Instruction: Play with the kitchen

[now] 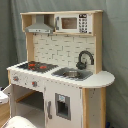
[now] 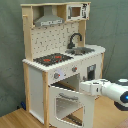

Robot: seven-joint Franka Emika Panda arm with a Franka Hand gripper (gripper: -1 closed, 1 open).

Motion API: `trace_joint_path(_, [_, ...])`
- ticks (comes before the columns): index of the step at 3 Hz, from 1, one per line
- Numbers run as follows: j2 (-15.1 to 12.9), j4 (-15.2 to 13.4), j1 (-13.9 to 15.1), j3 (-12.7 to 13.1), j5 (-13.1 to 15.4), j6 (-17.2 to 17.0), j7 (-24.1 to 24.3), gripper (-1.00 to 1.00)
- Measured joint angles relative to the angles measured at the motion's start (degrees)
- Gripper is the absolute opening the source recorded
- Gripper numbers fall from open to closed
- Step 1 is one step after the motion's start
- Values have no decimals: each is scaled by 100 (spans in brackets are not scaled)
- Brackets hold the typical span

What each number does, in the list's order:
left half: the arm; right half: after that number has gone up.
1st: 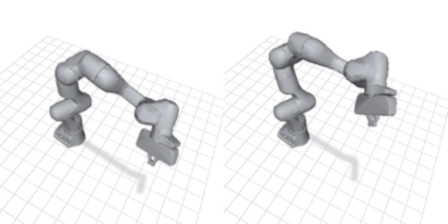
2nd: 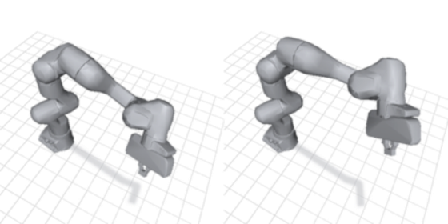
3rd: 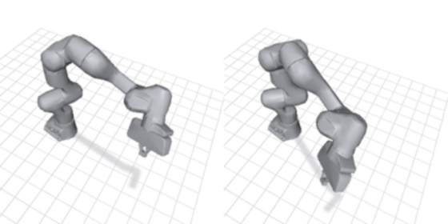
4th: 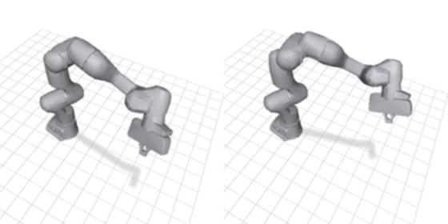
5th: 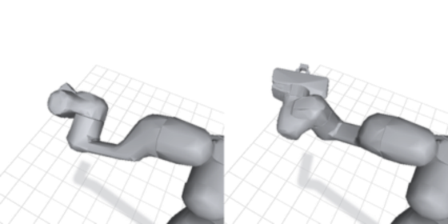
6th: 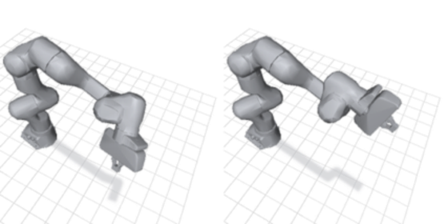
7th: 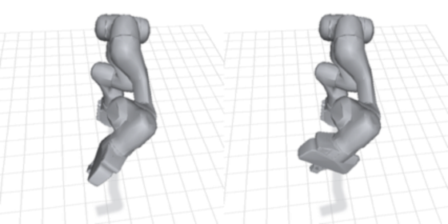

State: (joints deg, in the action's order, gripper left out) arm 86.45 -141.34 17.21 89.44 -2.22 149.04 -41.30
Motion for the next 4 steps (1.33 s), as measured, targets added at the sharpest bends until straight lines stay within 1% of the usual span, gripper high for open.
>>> trace_joint_path(1, [4, 204, 15, -484, 325, -4, -2, 100])
trace_joint_path(2, [7, 449, 18, -882, 596, -367, 44, 100])
trace_joint_path(3, [8, 635, 19, -1145, 883, -771, 291, 100])
trace_joint_path(4, [-9, 744, 62, -1367, 1068, -1219, 627, 100])
